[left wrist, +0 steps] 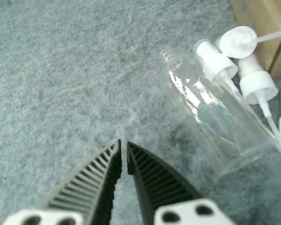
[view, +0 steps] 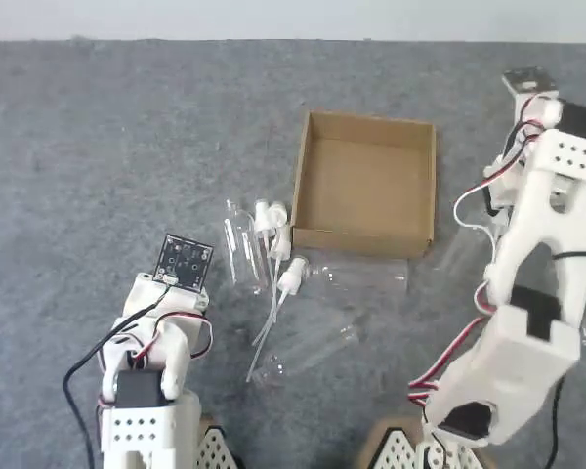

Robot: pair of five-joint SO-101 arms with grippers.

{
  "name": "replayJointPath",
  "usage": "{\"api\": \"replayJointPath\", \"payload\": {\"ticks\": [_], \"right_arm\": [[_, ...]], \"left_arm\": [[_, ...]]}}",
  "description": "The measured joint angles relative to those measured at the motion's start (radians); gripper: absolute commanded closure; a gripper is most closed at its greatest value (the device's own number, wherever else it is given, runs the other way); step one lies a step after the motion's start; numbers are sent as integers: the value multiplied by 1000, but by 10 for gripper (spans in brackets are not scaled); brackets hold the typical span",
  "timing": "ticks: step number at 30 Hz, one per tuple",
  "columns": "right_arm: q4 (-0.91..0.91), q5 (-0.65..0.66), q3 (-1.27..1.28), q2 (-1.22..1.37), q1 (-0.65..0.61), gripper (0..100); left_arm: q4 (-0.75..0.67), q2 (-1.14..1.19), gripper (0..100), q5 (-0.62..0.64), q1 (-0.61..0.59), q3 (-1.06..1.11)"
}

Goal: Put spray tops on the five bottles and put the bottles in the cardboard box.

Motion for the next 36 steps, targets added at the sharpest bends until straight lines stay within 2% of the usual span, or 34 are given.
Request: {"api": "replayJointPath", "payload": {"ticks": [5, 13, 36], "right_arm": [[-123, 5, 0, 147, 28, 852], [-250, 8, 0, 242, 28, 853], [-377, 9, -2, 411, 38, 853]], "left_arm": [[0, 0, 988, 0, 0, 0], [0, 0, 988, 0, 0, 0], [0, 0, 988, 0, 0, 0]]}}
